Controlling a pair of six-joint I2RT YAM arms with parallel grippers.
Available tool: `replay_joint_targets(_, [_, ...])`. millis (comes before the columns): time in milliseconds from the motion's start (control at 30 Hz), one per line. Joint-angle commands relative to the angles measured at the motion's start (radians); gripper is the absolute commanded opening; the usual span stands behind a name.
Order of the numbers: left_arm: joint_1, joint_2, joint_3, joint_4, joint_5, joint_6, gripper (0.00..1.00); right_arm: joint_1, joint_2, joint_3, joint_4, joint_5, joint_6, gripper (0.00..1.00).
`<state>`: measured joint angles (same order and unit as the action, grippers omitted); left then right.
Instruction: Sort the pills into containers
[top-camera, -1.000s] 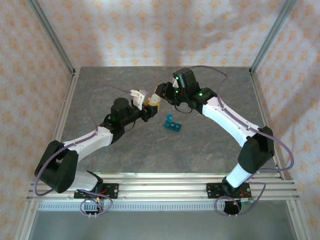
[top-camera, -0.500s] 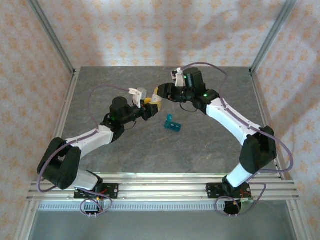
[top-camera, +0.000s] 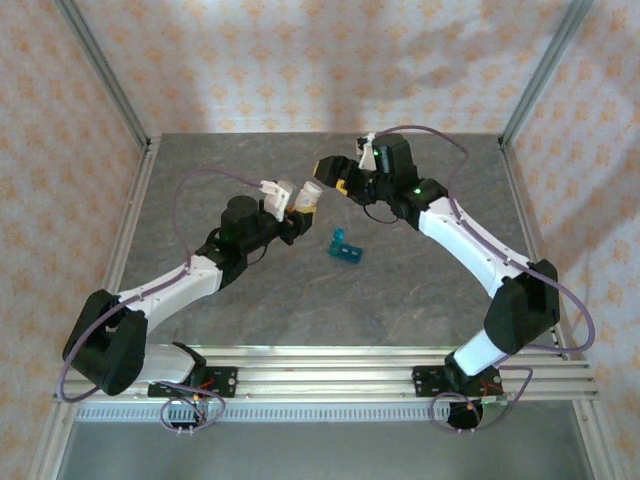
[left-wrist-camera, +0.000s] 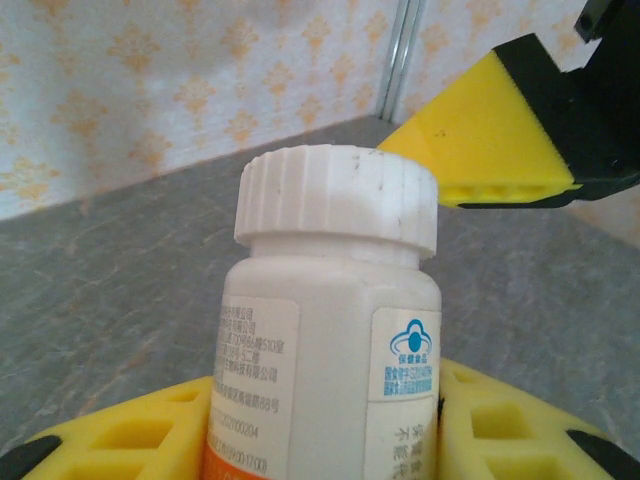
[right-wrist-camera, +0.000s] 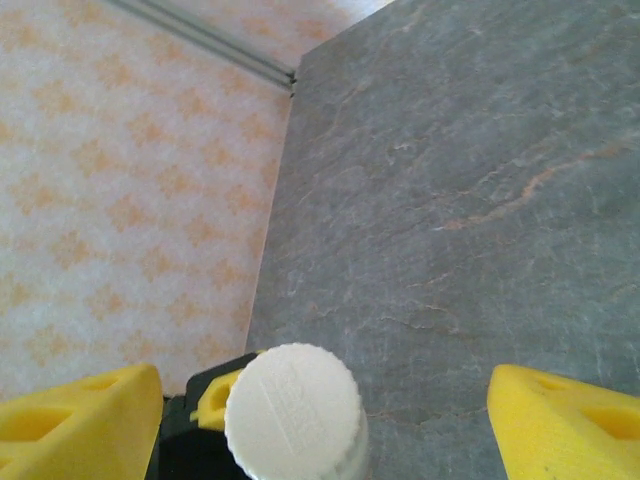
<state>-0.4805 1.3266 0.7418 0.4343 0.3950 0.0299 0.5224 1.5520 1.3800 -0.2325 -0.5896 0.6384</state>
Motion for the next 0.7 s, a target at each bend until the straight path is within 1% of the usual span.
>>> replay_joint_targets(0, [-0.026,-0.025,0.025,-0.050,-0.108,0.119,0.00,0.005,0.020,0.044,-0.033,0.063,0.118,0.84])
replay_joint_targets(233, [-0.043,-0.003,0.034,-0.042,-0.121,0.125,0.00,0.048,0.060,0.079,-0.049,0.075,0.138,0.82])
replay_joint_targets(400, [-0.050,0.006,0.042,-0.032,-0.126,0.118,0.00,0.066,0.080,0.076,-0.047,0.078,0.147,0.79])
replay_joint_targets(533, [-0.053,0.012,0.049,-0.030,-0.128,0.117,0.00,0.074,0.081,0.065,-0.034,0.074,0.150,0.74])
replay_joint_targets(667, [-0.055,0.019,0.054,-0.023,-0.129,0.111,0.00,0.079,0.079,0.057,-0.029,0.067,0.152,0.65])
